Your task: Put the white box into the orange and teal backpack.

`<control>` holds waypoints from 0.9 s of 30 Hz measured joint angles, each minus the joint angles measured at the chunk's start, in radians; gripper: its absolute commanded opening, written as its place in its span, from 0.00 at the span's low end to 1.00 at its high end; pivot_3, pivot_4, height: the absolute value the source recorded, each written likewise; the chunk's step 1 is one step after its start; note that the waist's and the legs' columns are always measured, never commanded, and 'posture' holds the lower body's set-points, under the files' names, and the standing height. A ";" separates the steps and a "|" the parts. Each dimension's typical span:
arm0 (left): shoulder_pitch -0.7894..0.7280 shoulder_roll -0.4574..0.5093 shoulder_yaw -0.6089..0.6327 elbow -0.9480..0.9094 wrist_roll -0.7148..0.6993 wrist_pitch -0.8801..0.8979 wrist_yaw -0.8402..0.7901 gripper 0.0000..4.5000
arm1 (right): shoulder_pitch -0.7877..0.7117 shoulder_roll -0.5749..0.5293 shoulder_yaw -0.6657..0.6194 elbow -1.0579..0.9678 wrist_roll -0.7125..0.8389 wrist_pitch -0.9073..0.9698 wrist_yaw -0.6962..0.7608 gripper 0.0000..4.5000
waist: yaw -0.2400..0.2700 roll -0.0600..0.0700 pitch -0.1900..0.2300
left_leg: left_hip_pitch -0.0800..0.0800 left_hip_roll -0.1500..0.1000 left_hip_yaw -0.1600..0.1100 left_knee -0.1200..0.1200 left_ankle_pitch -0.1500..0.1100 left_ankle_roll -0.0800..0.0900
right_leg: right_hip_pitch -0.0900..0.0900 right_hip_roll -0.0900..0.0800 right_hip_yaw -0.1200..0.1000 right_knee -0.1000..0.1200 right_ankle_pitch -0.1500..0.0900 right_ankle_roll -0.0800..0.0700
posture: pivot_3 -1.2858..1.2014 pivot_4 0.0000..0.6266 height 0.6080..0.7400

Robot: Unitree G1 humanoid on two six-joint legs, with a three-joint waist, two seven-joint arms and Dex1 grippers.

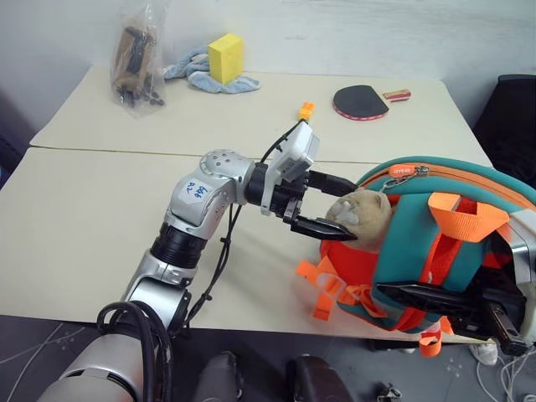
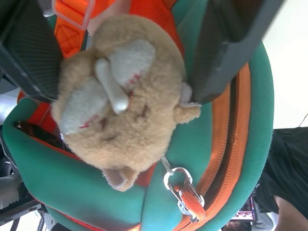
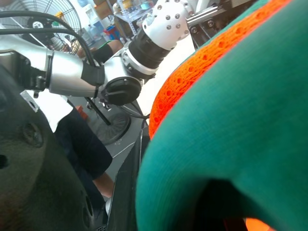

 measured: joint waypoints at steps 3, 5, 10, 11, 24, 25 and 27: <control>0.007 0.005 0.005 0.000 -0.008 0.010 0.001 0.44 | 0.019 0.000 0.000 -0.001 0.003 -0.003 -0.007 0.00 | 0.003 0.000 0.000 | 0.000 0.000 0.000 0.000 0.000 0.000 | 0.000 0.000 0.000 0.000 0.000 0.000 | 0.52 0.24 1.00; 0.004 0.008 0.019 0.006 -0.023 0.026 0.001 0.33 | 0.036 0.000 -0.009 -0.001 0.003 -0.004 -0.007 0.00 | 0.005 0.000 0.000 | 0.000 0.000 0.000 0.000 0.000 0.000 | 0.000 0.000 0.000 0.000 0.000 0.000 | 0.52 0.24 1.00; -0.046 0.011 0.062 0.067 -0.059 0.077 0.006 0.13 | 0.066 0.005 -0.039 -0.001 -0.009 -0.023 -0.006 0.00 | 0.008 0.000 0.000 | 0.000 0.000 0.000 0.000 0.000 0.000 | 0.000 0.000 0.000 0.000 0.000 0.000 | 0.52 0.24 1.00; -0.062 0.014 0.070 0.083 -0.060 0.082 0.010 0.12 | 0.071 0.008 -0.040 0.000 -0.013 -0.023 -0.006 0.00 | 0.008 0.000 0.000 | 0.000 0.000 0.000 0.000 0.000 0.000 | 0.000 0.000 0.000 0.000 0.000 0.000 | 0.52 0.24 1.00; -0.176 0.204 0.033 0.539 0.145 -0.300 -0.175 0.12 | 0.229 0.109 -0.164 0.007 -0.147 -0.082 0.090 0.00 | -0.010 0.000 0.000 | 0.001 0.000 0.001 -0.006 0.001 -0.002 | -0.002 0.000 0.001 -0.002 0.000 0.000 | 0.52 0.24 1.00; -0.156 0.206 0.018 0.562 0.171 -0.343 -0.180 0.12 | 0.232 0.126 -0.158 0.007 -0.180 -0.097 0.095 0.00 | -0.010 0.000 0.000 | 0.001 0.000 0.001 -0.006 0.001 -0.002 | -0.002 0.000 0.001 -0.002 0.000 0.000 | 0.52 0.24 1.00; -0.099 0.217 -0.016 0.568 0.229 -0.463 -0.195 0.12 | 0.229 0.164 -0.141 0.014 -0.243 -0.134 0.099 0.00 | -0.013 0.000 0.000 | 0.001 -0.001 0.001 -0.006 0.001 -0.002 | -0.002 0.000 0.001 -0.002 0.000 0.000 | 0.52 0.24 1.00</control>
